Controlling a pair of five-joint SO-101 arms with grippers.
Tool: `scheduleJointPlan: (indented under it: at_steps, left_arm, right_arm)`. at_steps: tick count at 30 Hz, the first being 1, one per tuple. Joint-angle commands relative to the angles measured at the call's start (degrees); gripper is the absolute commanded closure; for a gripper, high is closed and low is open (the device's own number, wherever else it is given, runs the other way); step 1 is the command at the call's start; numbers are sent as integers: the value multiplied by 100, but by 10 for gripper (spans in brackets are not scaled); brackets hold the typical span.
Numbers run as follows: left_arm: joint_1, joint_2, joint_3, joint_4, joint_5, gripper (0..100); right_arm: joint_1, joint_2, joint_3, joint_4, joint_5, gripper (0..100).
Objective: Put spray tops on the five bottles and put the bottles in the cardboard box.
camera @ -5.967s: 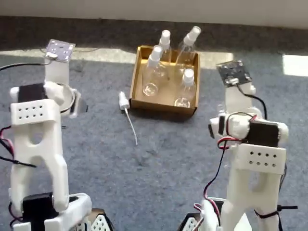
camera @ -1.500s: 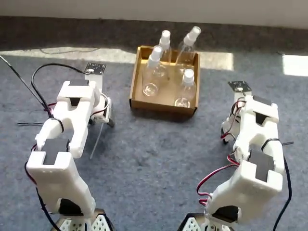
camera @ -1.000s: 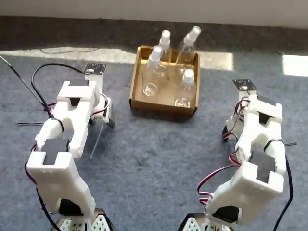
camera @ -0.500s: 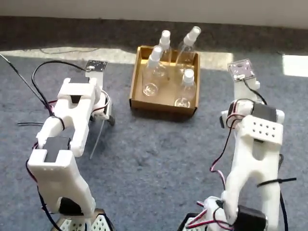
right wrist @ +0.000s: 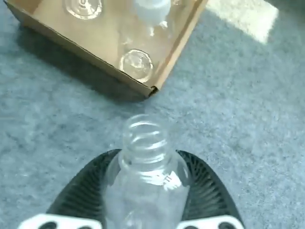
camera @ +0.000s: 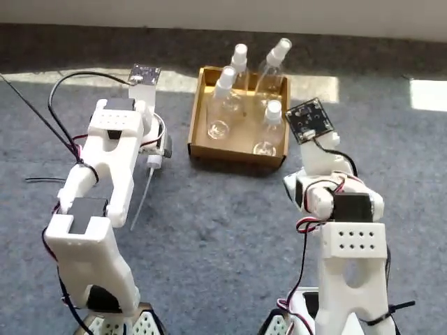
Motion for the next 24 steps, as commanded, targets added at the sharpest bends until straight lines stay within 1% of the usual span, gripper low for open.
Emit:
scheduleJointPlan:
  at_steps: [1,7,10,12,13,19,24]
  left_arm:
    - [215,251,-251,-211,62,825]
    - [57,875,-716,-290,255,838]
    - [-4,1015,-998,-105,281,925]
    - [-22,1015,-1138,132,273,966]
    - [-31,1007,-1191,246,273,971]
    - [-409,857,-2088,1354,264,975]
    - [-778,145,-2932,2268,193,976]
  right_arm:
    - [-400,-330,4,31,-53,995]
    - [-884,-848,48,31,-88,995]
    - [-1156,-1068,48,13,-642,995]
    - [-1314,-1165,48,-13,-923,995]
    - [-1385,-1182,48,-13,-967,995]
    - [-1727,-1209,57,-207,-967,995]
    - [-1895,-1235,259,-268,-967,995]
